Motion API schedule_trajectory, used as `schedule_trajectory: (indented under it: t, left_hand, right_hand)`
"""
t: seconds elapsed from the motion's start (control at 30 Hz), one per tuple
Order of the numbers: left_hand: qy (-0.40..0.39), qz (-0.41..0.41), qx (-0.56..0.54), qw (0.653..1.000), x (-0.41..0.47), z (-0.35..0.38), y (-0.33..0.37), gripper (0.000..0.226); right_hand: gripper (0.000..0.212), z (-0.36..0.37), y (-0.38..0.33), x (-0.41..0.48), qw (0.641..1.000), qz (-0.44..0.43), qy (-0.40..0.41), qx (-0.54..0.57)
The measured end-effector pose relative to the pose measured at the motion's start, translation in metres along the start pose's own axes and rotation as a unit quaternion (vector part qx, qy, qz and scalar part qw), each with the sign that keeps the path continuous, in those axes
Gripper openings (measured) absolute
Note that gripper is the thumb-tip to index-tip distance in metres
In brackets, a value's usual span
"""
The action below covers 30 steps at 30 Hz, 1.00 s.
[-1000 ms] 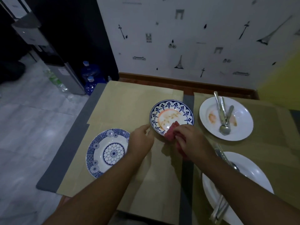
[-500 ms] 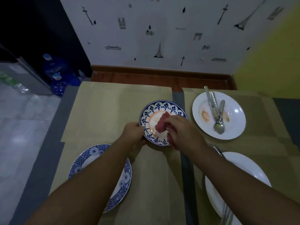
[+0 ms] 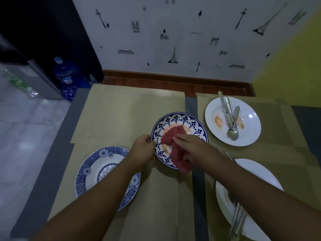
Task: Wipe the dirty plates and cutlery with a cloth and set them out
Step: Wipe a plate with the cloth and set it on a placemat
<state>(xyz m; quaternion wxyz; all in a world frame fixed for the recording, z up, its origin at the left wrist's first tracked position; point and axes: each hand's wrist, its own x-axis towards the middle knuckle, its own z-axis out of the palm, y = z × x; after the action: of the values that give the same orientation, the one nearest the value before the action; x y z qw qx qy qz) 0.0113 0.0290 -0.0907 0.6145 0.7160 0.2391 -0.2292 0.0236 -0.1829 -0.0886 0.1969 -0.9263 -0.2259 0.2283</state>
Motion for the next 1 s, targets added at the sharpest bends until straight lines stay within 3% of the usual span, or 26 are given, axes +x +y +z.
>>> schedule_trajectory:
  t: [0.1, 0.27, 0.4, 0.6, 0.7, 0.83, 1.0]
  left_hand:
    - [0.007, 0.007, -0.025, 1.000, -0.025, 0.013, -0.010, 0.022]
    - [0.021, 0.030, -0.076, 0.996, -0.061, 0.036, -0.026, 0.022]
    - [0.046, 0.055, -0.098, 0.993, -0.081, 0.040, -0.030, 0.022]
    - [0.030, 0.083, -0.115, 0.989, -0.099, 0.028, -0.031, 0.023]
    - [0.002, 0.104, -0.099, 0.990, -0.099, 0.014, -0.033, 0.023]
    - [-0.015, 0.112, -0.083, 0.990, -0.094, -0.009, -0.036, 0.023]
    - [-0.043, 0.105, -0.076, 0.991, -0.090, -0.024, -0.051, 0.022]
  right_hand:
    - [0.076, 0.009, 0.004, -0.024, 0.992, -0.079, 0.042, -0.091]
    - [0.069, 0.025, -0.010, -0.039, 0.980, -0.154, 0.090, -0.091]
    - [0.038, 0.029, -0.027, -0.041, 0.976, -0.119, 0.176, -0.047]
    - [0.050, 0.015, -0.043, -0.051, 0.974, -0.043, 0.222, -0.030]
    - [0.066, 0.011, -0.066, -0.049, 0.984, 0.023, 0.175, 0.032]
    - [0.070, 0.026, -0.084, -0.057, 0.993, -0.038, 0.116, -0.009]
    - [0.065, 0.053, -0.091, -0.073, 0.991, -0.058, 0.107, -0.052]
